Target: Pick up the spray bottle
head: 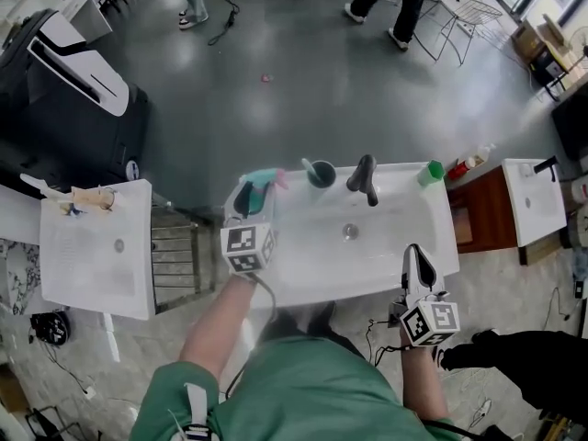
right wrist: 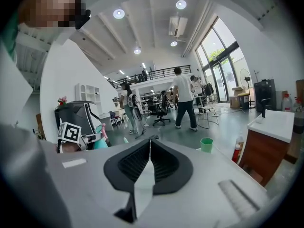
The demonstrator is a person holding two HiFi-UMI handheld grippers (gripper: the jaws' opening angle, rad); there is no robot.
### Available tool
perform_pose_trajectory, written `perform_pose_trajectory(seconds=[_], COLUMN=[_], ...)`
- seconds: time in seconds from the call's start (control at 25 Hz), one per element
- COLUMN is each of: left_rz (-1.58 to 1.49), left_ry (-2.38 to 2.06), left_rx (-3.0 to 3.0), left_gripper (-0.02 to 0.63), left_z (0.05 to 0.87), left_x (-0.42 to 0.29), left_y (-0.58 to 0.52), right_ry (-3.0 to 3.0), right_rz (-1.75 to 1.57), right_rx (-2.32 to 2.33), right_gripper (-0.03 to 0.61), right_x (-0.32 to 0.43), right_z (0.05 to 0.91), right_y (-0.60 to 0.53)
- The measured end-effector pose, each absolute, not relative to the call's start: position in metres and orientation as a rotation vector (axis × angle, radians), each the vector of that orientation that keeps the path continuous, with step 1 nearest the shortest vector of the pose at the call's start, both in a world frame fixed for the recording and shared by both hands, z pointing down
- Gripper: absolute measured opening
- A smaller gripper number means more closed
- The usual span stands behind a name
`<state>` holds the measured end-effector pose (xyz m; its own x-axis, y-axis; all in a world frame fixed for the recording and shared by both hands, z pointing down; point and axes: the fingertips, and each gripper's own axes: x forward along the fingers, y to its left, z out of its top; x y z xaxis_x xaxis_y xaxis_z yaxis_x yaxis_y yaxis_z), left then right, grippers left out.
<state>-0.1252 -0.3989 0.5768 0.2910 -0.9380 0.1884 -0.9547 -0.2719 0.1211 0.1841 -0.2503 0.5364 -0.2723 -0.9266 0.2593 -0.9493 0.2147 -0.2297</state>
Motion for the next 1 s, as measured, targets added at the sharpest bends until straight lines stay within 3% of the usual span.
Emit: perform_pose_trajectory(seconds=[1.0], left_rz=[-0.110], left_ry=[-1.775], left_rx=[2.514], left_gripper=[0.164], left_z=[0.450], left_x=[-0.115], left_y=[-0.318], right_ry=[-2.505], right_rz=[0.465], right_rx=[1.798], right_gripper=[0.005], right_x=[0.167], right_z=[0.499], right_y=[-0.217])
